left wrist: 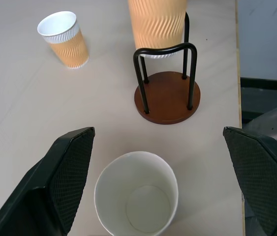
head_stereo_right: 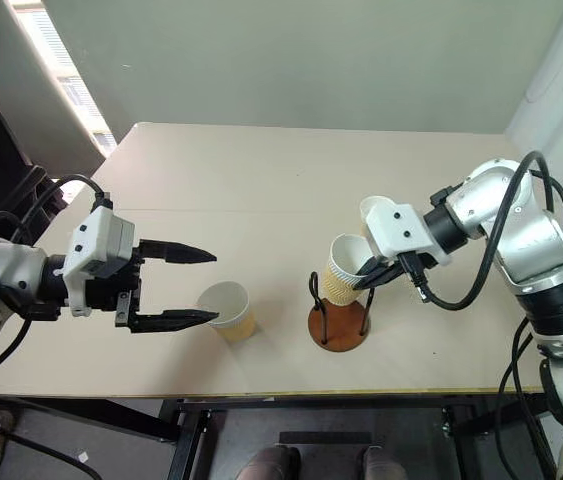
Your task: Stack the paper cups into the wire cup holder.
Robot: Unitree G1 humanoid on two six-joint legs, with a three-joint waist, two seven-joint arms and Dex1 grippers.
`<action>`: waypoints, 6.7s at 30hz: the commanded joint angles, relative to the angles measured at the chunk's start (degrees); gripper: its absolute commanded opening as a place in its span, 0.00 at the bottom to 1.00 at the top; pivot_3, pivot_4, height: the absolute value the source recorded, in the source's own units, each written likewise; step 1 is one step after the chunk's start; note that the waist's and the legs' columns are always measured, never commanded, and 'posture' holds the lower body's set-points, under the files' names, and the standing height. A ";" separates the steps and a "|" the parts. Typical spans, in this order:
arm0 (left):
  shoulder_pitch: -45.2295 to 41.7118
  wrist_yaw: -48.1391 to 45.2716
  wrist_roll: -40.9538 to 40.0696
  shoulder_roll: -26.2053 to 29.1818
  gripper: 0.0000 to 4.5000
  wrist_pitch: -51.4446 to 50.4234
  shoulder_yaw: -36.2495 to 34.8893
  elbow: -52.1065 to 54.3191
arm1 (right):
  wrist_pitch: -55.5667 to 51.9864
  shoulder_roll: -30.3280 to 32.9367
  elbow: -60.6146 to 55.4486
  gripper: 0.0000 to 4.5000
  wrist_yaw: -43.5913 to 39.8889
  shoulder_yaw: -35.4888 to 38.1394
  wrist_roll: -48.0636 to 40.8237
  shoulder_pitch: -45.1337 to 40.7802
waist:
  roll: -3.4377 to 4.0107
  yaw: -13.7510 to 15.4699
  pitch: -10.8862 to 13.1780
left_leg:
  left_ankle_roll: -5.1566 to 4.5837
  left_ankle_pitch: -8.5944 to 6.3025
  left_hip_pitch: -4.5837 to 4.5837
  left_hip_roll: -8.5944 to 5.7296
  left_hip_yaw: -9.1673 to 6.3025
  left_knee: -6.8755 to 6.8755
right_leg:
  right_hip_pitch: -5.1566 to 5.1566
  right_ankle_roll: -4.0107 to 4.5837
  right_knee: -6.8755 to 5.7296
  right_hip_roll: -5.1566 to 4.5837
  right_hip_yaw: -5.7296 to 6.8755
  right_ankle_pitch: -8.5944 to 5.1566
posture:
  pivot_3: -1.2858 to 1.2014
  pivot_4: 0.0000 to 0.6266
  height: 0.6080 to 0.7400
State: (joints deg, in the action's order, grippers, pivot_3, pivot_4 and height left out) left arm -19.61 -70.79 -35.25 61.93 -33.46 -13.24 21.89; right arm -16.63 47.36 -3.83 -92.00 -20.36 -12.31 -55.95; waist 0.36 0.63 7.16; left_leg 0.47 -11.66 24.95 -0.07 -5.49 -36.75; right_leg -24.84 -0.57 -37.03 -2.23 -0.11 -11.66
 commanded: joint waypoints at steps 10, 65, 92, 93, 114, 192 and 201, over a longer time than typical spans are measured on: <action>-5.59 7.08 3.96 -2.57 1.00 2.83 2.57 -1.82 | 1.31 -2.87 7.17 0.72 1.93 3.93 0.92 -7.62 | 0.02 0.08 0.01 | 0.08 0.02 0.00 0.00 0.00 0.00 | 0.00 0.03 0.00 0.00 0.00 0.02 | 0.52 0.24 1.00; -13.92 0.79 3.78 -6.26 1.00 0.68 4.57 -5.30 | -1.05 2.02 9.84 0.01 -0.50 4.20 -12.02 -11.60 | 0.00 0.41 0.06 | 1.23 0.64 0.49 0.24 0.07 0.56 | -0.55 -0.03 0.15 0.26 0.16 0.62 | 0.52 0.24 1.00; -3.03 0.64 -0.50 -0.57 1.00 0.46 -0.51 -0.69 | 4.03 0.99 1.58 0.01 -0.50 -4.36 -4.75 -6.07 | 0.00 -0.18 0.07 | 0.39 0.81 0.03 0.24 -0.05 0.62 | -0.45 0.74 -0.15 0.23 0.07 0.45 | 0.52 0.24 1.00; -2.94 0.74 -0.55 -0.55 1.00 0.43 -0.58 -0.68 | 4.14 1.00 1.61 0.01 -0.50 -4.49 -5.01 -6.17 | 0.00 -0.18 0.07 | 0.41 0.77 0.03 0.24 -0.05 0.63 | -0.44 0.74 -0.12 0.23 0.07 0.44 | 0.52 0.24 1.00; -4.57 -0.38 2.76 1.81 1.00 3.42 0.92 -5.43 | 8.21 1.00 5.81 0.63 -0.50 -6.78 -2.46 -9.06 | 0.00 -0.12 0.07 | 0.43 0.76 0.06 0.25 -0.07 0.62 | -0.46 0.73 -0.11 0.23 0.08 0.44 | 0.52 0.24 1.00; -60.49 -21.71 0.25 -25.31 0.01 26.82 44.93 -49.52 | -30.52 14.20 -23.97 0.78 27.95 34.08 -32.23 24.99 | -0.03 1.33 0.06 | -0.31 0.85 1.14 -0.15 0.17 -0.64 | -0.44 -1.78 0.43 -0.13 -0.11 1.14 | 0.52 0.24 1.00; -59.56 -21.71 2.77 -28.39 0.01 28.96 46.15 -50.94 | -31.43 15.94 -25.78 0.78 30.06 35.77 -33.19 27.36 | -0.03 1.54 0.07 | -0.45 0.54 1.21 -0.18 0.20 -1.22 | -0.22 -2.00 0.50 -0.15 -0.13 1.13 | 0.52 0.24 1.00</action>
State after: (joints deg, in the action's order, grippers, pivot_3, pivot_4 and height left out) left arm -77.76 -90.19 -33.07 33.63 -5.89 32.96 -29.42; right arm -48.06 62.44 -27.82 -62.63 12.85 -44.72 -28.43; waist 0.33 2.16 7.22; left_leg 0.02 -11.15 26.15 -0.25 -5.29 -37.99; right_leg -25.04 -2.57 -36.50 -2.38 -0.25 -10.53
